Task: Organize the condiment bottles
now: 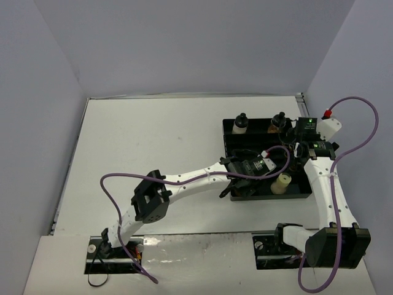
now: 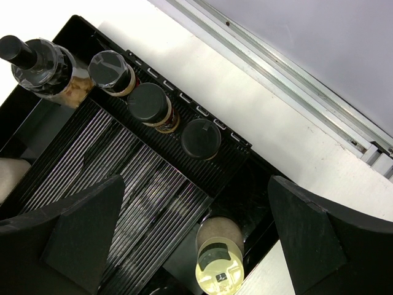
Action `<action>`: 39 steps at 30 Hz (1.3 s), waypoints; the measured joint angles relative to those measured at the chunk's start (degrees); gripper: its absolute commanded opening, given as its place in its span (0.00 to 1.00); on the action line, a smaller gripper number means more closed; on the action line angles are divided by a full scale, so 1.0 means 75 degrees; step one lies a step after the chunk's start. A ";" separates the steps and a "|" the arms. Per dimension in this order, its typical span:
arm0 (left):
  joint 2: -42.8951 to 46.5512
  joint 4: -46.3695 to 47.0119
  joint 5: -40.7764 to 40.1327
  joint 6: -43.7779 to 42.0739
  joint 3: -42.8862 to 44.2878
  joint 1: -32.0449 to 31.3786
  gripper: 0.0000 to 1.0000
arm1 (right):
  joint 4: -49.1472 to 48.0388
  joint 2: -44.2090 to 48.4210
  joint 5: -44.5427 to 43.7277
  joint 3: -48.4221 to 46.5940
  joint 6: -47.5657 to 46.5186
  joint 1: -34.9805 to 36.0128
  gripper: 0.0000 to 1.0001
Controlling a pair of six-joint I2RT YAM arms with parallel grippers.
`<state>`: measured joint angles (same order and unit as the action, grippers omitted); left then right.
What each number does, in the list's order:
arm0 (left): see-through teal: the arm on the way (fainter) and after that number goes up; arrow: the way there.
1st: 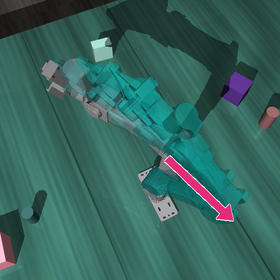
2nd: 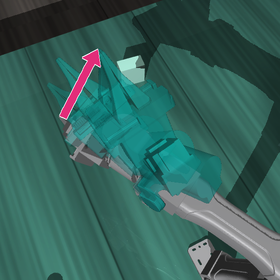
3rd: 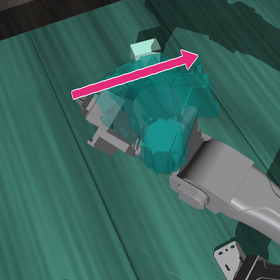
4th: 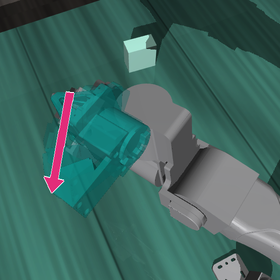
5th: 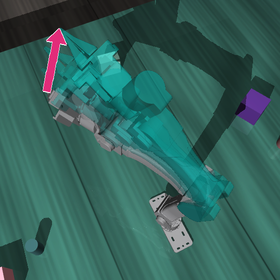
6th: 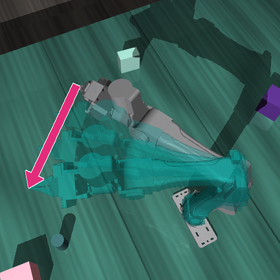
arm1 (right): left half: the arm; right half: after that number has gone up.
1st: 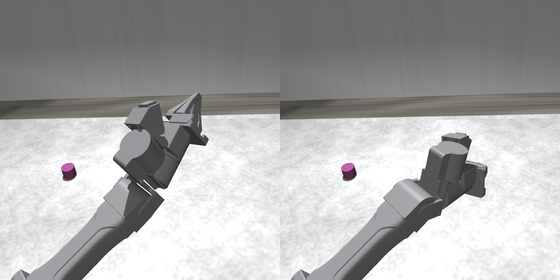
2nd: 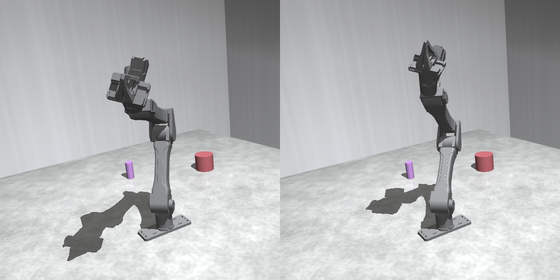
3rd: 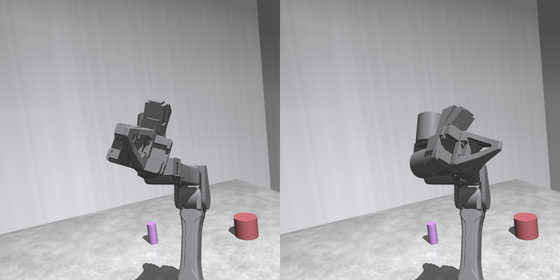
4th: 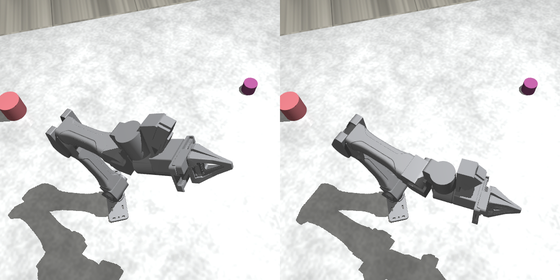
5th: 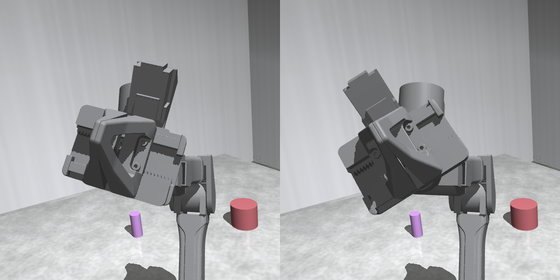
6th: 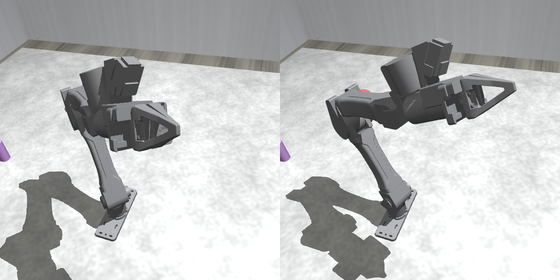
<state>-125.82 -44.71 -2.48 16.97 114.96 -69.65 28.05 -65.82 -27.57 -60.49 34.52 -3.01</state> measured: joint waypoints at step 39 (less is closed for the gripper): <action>0.0083 0.0128 -0.0173 -0.0054 -0.0079 0.0000 0.82 | -0.0009 0.0009 0.0078 0.0137 -0.0006 0.0000 1.00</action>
<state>-125.20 -43.75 -3.78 16.57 114.37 -69.65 27.99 -65.76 -26.99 -59.46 34.48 -3.01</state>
